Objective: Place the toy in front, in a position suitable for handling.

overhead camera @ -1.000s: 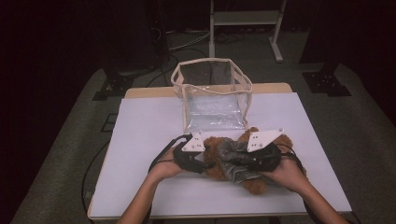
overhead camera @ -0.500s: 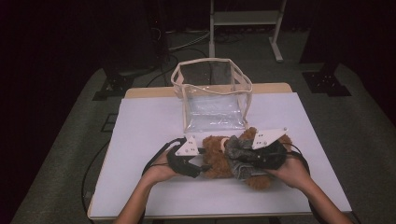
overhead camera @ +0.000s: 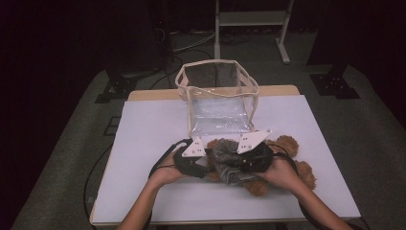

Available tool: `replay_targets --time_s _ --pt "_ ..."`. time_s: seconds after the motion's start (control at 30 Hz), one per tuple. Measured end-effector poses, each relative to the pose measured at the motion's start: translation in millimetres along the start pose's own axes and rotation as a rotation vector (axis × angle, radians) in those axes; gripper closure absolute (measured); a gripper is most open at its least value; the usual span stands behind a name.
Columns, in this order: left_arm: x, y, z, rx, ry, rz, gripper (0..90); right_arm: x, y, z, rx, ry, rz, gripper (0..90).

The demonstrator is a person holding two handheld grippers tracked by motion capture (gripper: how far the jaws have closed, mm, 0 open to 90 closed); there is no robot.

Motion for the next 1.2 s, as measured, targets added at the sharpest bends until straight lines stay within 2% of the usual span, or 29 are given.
replay_targets --time_s 0.27,0.37,0.5,0.63,0.73,0.8,0.9,1.0,1.2 --pt "-3.2 -6.2 -5.6 0.012 -0.001 -0.001 39.6 -9.9 -24.6 -23.0 0.041 -0.044 0.031 75.8" --pt "-3.2 -6.9 -2.0 0.016 0.000 -0.001 39.6 -10.5 -23.9 -26.0 0.038 -0.051 0.037 75.8" --pt "-3.3 -6.4 0.5 0.014 -0.008 -0.005 39.7 -5.1 -10.0 -16.8 0.020 -0.030 0.016 75.8" --pt "-4.7 -5.1 2.1 0.028 -0.013 0.001 39.8 -3.1 3.7 -0.4 0.013 -0.007 -0.014 75.8" --pt "-4.1 -5.7 1.9 0.019 -0.016 -0.003 39.5 -4.6 2.9 3.3 0.006 0.008 0.002 75.9" --pt "-4.2 -5.6 1.8 0.018 -0.016 0.002 39.4 -6.5 -0.8 -2.4 -0.008 0.014 0.025 75.9" --pt "-4.4 -5.2 1.8 0.021 -0.021 0.008 39.5 -10.3 -9.7 -14.9 -0.014 -0.004 0.052 75.8" --pt "-4.8 -4.9 1.8 0.020 -0.020 0.008 39.5 -17.8 -15.6 -27.8 -0.027 -0.032 0.089 75.8" --pt "-5.2 -4.9 1.5 0.023 -0.025 0.010 39.5 -37.6 -19.8 -44.1 -0.033 -0.095 0.123 75.7"
Point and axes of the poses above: each handheld gripper's, and its own axes: z roughly forward along the jaws, y roughly out of its top, x roughly to its left, the point moved 7 cm from there along z, roughly forward along the jaws, and after that the axes turned 11 degrees about -x, right-handed, at the moved point
